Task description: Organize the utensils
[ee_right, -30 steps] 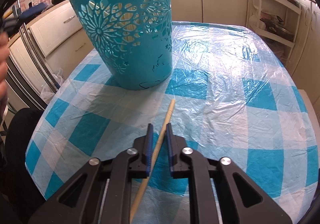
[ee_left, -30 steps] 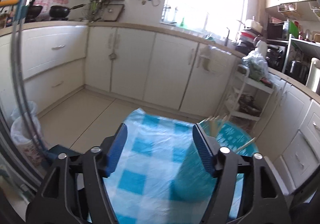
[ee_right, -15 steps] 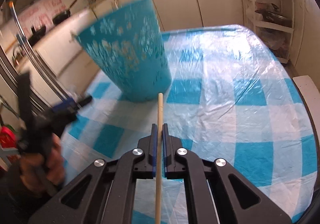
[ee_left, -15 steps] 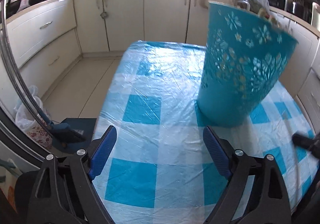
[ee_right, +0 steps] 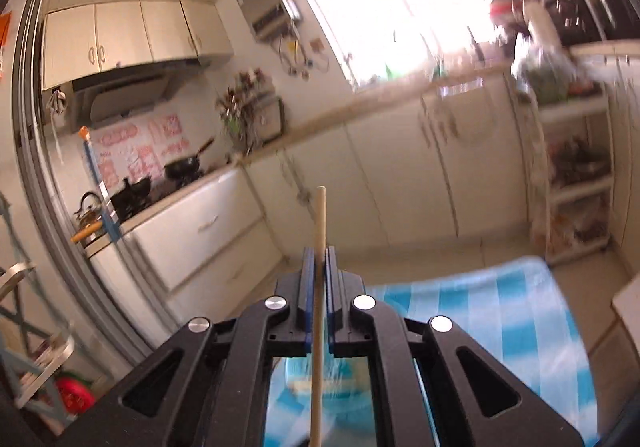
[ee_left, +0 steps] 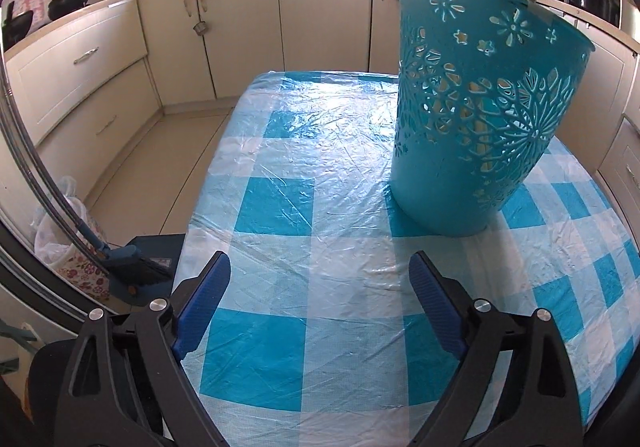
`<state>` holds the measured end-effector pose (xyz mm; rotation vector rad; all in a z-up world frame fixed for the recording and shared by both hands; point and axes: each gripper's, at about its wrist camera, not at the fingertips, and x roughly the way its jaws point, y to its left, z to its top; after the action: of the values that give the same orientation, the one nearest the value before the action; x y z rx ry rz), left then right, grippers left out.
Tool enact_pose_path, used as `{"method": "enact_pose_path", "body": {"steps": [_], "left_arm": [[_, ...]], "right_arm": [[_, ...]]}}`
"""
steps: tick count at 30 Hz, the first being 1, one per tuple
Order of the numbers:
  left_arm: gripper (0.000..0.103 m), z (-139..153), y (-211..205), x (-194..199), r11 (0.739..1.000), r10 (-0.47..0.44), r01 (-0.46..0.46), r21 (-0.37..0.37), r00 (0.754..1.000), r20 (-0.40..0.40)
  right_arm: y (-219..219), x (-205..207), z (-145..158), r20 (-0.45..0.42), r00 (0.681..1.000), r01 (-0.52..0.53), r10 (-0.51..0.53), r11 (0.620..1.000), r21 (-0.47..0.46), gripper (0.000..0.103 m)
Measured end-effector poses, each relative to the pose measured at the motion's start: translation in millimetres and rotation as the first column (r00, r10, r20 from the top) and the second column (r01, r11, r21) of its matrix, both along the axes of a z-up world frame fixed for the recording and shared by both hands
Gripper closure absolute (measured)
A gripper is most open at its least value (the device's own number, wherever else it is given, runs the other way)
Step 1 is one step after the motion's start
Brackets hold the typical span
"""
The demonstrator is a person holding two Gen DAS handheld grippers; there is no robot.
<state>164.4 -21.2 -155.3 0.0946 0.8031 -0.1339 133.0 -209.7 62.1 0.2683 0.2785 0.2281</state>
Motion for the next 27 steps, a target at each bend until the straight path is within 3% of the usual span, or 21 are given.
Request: {"method": "enact_pose_path", "body": {"steps": [6, 17, 22, 27], "left_arm": [[0.015, 0.2, 0.1, -0.6, 1.0, -0.002, 0.002, -0.002, 1.0, -0.002], [0.015, -1.5, -1.5, 0.7, 1.0, -0.006, 0.006, 0.003, 1.0, -0.005], [0.014, 1.9, -2.9, -2.5, 1.0, -0.007, 0.006, 0.014, 1.0, 0.011], [0.014, 20.5, -2.9, -13.9, 1.0, -0.011, 0.011, -0.002, 0.999, 0.032]], "right_arm": [[13.7, 49.7, -29.5, 0.056, 0.989, 0.144, -0.139, 0.985, -0.094, 0.097], [16.8, 31.4, -61.2, -0.048, 0.996, 0.07, -0.079, 0.984, -0.165, 0.096], [7.4, -3.8, -63.5, -0.076, 0.995, 0.059, -0.07, 0.989, -0.134, 0.081], [-7.1, -48.4, -71.7, -0.167, 0.979, 0.095, -0.116, 0.987, -0.13, 0.037]]}}
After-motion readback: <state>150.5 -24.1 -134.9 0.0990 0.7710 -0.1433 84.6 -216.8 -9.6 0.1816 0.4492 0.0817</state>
